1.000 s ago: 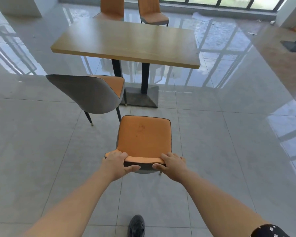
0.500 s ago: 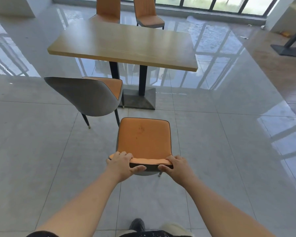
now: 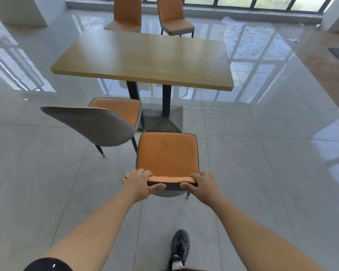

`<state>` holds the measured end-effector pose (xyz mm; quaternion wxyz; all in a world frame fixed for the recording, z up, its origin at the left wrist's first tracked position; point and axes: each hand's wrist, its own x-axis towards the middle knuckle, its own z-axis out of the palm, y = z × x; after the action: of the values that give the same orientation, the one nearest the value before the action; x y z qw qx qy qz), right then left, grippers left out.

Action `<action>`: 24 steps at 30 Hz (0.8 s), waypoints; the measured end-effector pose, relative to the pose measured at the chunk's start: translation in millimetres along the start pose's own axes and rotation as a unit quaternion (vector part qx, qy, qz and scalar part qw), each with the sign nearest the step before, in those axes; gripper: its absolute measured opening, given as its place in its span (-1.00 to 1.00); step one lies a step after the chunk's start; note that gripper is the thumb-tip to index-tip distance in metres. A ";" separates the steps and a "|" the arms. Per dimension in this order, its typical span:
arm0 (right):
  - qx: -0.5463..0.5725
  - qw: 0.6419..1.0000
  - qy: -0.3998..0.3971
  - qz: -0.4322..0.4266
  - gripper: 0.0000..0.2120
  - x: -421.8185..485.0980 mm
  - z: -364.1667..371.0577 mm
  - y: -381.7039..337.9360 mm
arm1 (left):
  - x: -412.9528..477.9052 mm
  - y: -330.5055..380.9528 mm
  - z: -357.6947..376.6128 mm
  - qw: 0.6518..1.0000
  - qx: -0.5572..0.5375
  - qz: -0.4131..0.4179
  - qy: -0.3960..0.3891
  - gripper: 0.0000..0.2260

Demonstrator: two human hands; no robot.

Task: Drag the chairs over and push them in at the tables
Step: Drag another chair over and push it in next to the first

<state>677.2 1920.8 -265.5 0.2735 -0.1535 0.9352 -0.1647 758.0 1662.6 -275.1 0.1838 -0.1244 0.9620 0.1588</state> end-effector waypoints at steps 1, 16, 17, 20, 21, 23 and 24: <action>-0.002 1.000 -0.001 -0.001 -0.36 10.3 -6.0 -0.8 | 10.3 0.6 -5.0 1.000 -0.002 -0.002 -0.002 -0.08; -0.037 0.999 -0.001 0.002 -0.32 134.0 -66.9 -22.0 | 138.5 -11.4 -62.2 1.000 0.008 -0.006 0.001 -0.09; -0.037 0.999 -0.003 0.004 -0.34 141.7 -70.5 -24.8 | 146.5 -12.8 -67.0 1.000 0.007 -0.003 -0.002 -0.09; -0.039 0.999 -0.010 0.013 -0.32 160.1 -75.9 -33.1 | 167.2 -19.5 -78.6 1.000 0.006 0.005 -0.016 -0.08; -0.038 0.999 -0.009 0.015 -0.31 166.0 -77.0 -37.7 | 174.1 -23.8 -83.0 1.000 0.007 0.007 -0.018 -0.07; -0.036 0.999 -0.004 0.017 -0.31 178.3 -79.1 -49.3 | 187.5 -34.2 -93.1 1.000 0.008 0.011 -0.019 -0.07; -0.034 0.999 -0.001 0.018 -0.32 184.9 -80.5 -55.9 | 194.3 -39.7 -98.9 1.000 0.007 0.014 -0.016 -0.06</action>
<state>494.4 1818.8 -264.7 0.2719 -0.1461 0.9426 -0.1274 563.6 1556.3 -274.6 0.1976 -0.1068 0.9618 0.1567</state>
